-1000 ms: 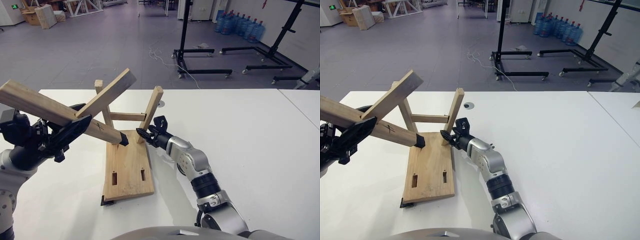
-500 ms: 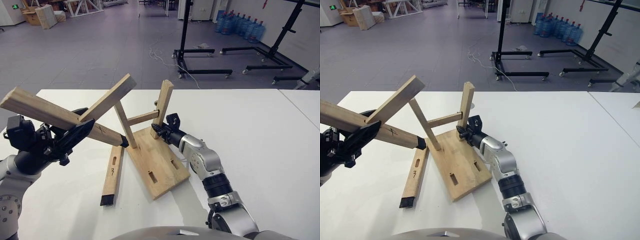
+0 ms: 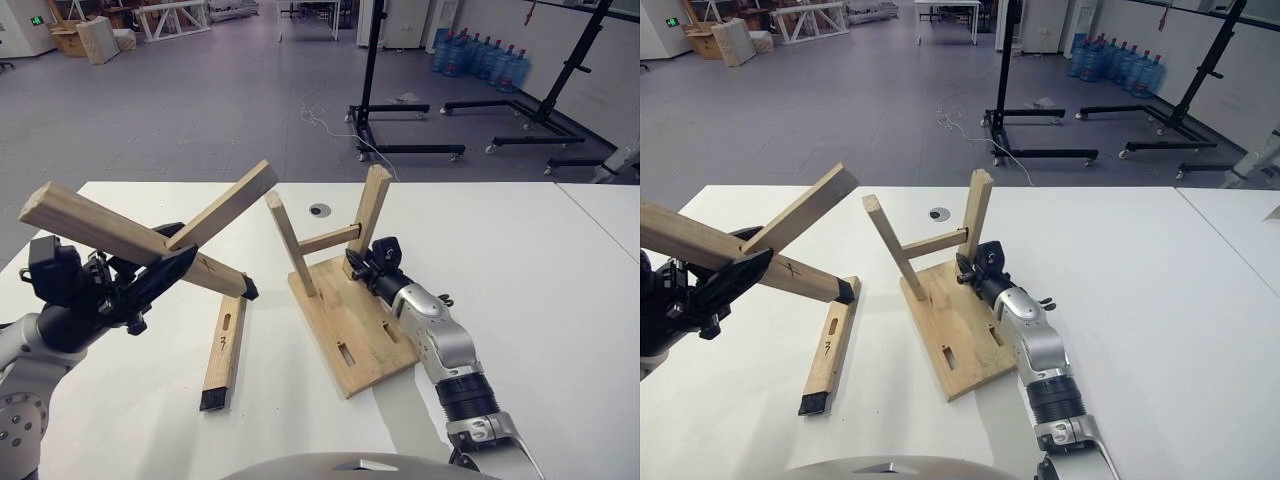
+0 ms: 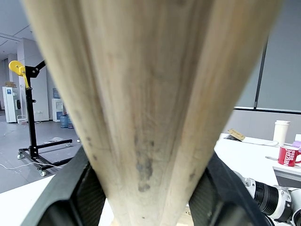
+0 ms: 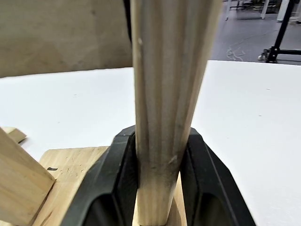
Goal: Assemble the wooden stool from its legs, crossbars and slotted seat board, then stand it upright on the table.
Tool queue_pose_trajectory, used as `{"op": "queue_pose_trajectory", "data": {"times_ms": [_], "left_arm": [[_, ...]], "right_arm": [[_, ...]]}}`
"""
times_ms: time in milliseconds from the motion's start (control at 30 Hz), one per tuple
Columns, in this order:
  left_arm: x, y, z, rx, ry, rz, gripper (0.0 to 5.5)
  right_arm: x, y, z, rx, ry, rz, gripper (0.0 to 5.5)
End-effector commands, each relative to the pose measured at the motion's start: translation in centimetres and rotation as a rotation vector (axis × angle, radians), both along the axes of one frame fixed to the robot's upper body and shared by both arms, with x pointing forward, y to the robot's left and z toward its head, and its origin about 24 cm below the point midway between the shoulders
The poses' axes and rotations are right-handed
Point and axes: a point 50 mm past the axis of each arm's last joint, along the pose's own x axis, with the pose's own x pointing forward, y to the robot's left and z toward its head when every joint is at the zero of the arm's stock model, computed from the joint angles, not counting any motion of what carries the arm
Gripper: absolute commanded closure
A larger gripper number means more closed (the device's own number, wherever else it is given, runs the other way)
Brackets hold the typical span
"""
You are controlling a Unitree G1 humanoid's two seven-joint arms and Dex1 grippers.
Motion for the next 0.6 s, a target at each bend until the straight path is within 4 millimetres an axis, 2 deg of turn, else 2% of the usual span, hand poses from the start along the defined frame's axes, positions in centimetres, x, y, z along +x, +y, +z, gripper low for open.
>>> {"op": "queue_pose_trajectory", "data": {"times_ms": [33, 133, 233, 400, 600], "left_arm": [[-0.2, -0.3, 0.0, 0.019, -0.008, -0.010, 3.42], [-0.2, -0.4, -0.2, 0.030, 0.003, -0.010, 3.42], [-0.2, -0.4, -0.4, 0.035, 0.011, -0.007, 3.42], [0.1, -0.6, -0.4, 0.045, 0.019, -0.020, 3.42], [0.4, -0.5, -0.4, 0.063, 0.024, -0.031, 3.42]], "right_arm": [[-1.1, -3.7, -3.2, -0.191, 0.146, -0.241, 4.45], [-1.5, -3.9, -3.5, -0.186, 0.185, -0.328, 4.43], [-1.6, -2.6, -3.7, -0.167, 0.219, -0.332, 4.43], [-0.4, 0.1, -3.4, -0.128, 0.238, -0.342, 4.43], [0.5, 1.6, -4.0, -0.105, 0.263, -0.391, 4.43]]}}
